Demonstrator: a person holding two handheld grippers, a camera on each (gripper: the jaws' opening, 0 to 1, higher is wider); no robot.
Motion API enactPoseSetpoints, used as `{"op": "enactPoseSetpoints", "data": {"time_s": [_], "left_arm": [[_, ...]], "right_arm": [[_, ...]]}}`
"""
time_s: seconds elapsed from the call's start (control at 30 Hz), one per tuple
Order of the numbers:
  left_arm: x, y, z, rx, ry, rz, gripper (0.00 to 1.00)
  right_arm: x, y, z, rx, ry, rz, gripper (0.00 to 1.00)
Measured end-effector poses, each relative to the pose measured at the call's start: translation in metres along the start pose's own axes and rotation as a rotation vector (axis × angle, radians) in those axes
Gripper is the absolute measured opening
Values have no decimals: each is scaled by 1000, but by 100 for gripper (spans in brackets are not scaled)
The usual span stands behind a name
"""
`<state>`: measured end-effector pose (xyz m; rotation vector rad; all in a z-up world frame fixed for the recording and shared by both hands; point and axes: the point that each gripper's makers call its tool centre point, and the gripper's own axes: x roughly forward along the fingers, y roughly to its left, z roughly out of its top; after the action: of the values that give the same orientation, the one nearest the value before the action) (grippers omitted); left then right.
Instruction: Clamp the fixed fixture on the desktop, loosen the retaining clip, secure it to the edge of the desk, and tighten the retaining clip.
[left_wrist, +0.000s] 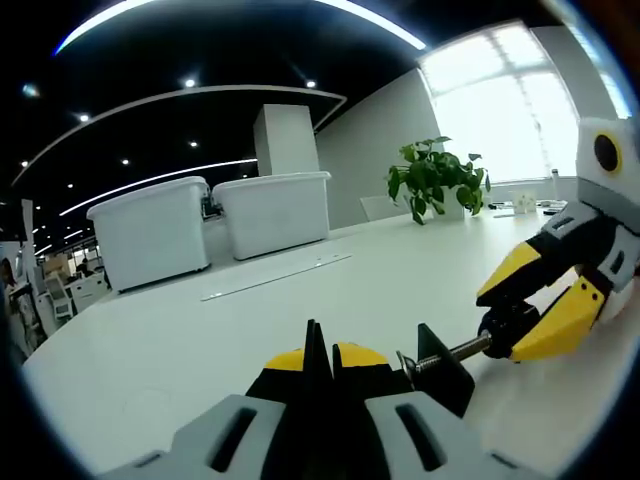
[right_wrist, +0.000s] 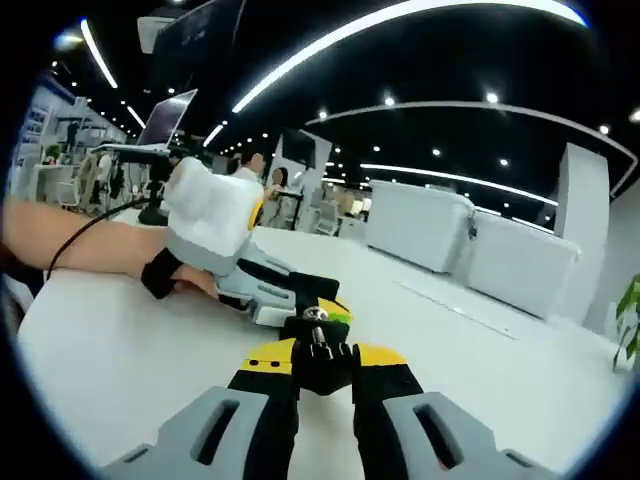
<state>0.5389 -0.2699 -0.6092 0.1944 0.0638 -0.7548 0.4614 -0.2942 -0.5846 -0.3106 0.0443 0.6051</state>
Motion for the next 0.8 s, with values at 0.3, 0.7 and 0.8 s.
{"op": "enactPoseSetpoints", "data": {"time_s": [0.3,0.7,0.8], "left_arm": [[0,0,0,0,0,2,8],[-1,-1,-1,0,0,4,8],[-2,-1,-1,1,0,3,8]], "right_arm": [[-4,11,0,-229,9,-18,20],[-8,18,-2,-281,9,-15,20],[-8,18,-2,-285,10,-15,20]]}}
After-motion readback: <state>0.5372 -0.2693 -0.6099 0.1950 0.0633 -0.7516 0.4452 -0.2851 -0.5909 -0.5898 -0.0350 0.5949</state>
